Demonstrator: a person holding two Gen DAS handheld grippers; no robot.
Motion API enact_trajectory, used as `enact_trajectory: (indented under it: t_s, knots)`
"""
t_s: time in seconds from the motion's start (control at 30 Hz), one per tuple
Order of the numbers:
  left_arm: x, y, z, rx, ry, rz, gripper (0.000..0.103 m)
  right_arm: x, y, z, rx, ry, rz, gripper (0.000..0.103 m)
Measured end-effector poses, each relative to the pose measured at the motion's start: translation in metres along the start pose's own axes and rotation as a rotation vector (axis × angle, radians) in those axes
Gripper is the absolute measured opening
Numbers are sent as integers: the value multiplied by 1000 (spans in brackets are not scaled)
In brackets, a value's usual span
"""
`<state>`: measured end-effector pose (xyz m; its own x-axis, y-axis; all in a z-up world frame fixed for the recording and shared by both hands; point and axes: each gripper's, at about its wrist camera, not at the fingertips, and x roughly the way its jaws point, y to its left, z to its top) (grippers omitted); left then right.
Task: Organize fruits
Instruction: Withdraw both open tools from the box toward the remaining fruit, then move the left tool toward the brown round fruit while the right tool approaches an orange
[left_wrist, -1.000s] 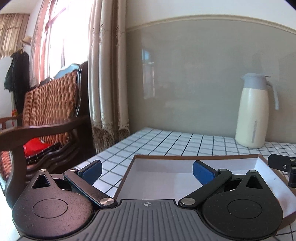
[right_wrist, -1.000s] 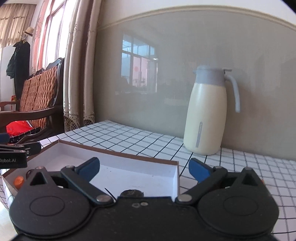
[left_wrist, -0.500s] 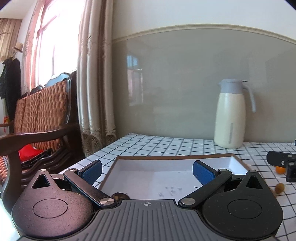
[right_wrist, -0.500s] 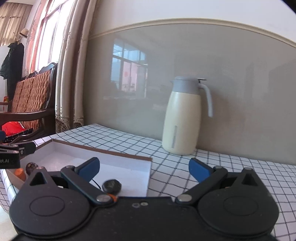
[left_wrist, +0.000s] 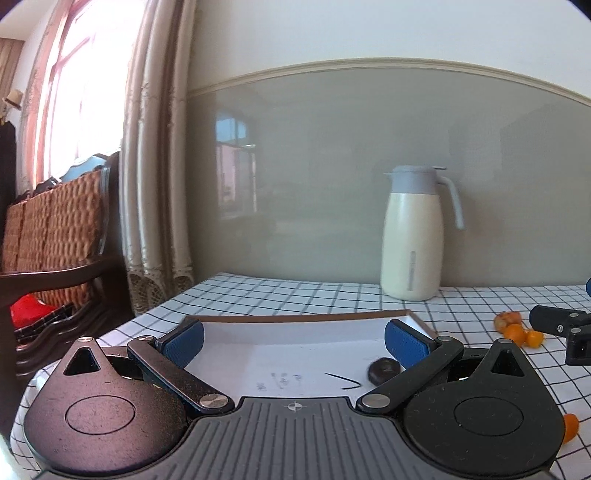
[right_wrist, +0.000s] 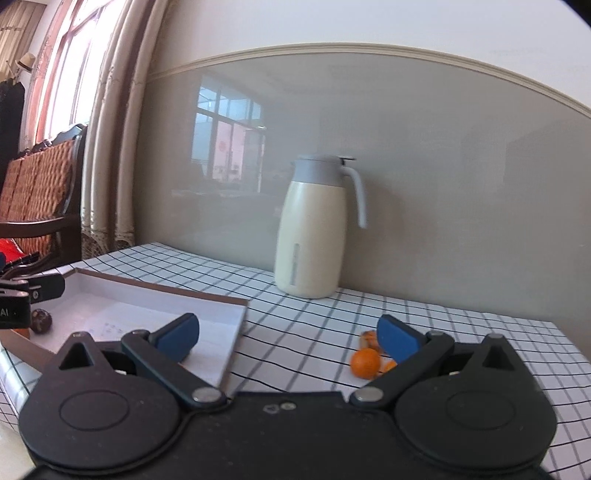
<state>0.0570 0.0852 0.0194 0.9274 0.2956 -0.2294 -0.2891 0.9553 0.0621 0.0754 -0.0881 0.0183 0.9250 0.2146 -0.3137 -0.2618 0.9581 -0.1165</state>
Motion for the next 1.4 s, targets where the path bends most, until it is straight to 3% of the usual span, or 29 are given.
enact_trajectory:
  t_s: [0.37, 0.8, 0.97, 1.23, 1.4]
  knots:
    - [-1, -32, -2, 23, 3, -62, 103, -13, -41, -12, -2, 40, -71, 97]
    - [2, -50, -7, 28, 28, -86, 103, -8, -36, -65, -167, 273, 92, 97]
    - [3, -68, -11, 65, 33, -120, 103, -9, -38, -77, -219, 272, 59, 96]
    - [6, -96, -17, 117, 55, -162, 103, 7, -64, -81, -152, 261, -7, 96]
    - [2, -105, -18, 129, 42, -172, 103, 9, -54, -80, -164, 250, 65, 96]
